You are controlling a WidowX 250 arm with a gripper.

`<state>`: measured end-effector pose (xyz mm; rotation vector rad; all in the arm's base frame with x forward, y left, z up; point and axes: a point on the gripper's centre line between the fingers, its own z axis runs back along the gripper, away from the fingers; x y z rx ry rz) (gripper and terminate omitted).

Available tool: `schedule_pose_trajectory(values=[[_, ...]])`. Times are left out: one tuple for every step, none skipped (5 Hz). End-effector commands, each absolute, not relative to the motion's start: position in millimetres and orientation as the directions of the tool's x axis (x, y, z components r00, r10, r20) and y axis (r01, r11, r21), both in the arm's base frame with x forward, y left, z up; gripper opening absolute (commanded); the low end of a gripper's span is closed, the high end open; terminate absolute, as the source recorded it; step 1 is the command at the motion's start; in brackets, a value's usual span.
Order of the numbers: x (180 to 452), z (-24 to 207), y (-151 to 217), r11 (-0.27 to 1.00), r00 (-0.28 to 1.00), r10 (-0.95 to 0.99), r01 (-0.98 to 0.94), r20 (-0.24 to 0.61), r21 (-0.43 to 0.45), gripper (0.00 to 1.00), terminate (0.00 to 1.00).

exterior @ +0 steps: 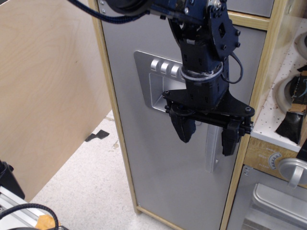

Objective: Open fridge

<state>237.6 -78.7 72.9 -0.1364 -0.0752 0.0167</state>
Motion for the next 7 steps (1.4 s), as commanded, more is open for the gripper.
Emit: schedule_pose_trajectory(values=[[237.6, 72.9, -78.7, 0.991, 0.997, 0.022, -0.012, 0.074, -0.136, 1.0, 0.0], [250.5, 59.6, -81.4, 0.989, 0.994, 0.038, -0.023, 0.102, -0.147, 1.0, 0.0], [268.8, 42.8, -79.4, 0.989, 0.988, 0.037, -0.014, 0.149, -0.148, 1.0, 0.0], [285.8, 29.4, -74.0, 0.995, 0.974, 0.019, 0.004, 0.228, -0.102, 1.0, 0.0], [311.0, 27.5, -62.0, 0.999, 0.956, -0.006, 0.016, 0.293, -0.033, 1.0, 0.0], [327.9, 30.8, -48.8, 0.999, 0.95, -0.02, 0.03, 0.312, -0.028, 1.0, 0.0], [337.3, 31.0, -40.0, 0.997, 0.952, -0.029, 0.048, 0.304, -0.056, 1.0, 0.0]])
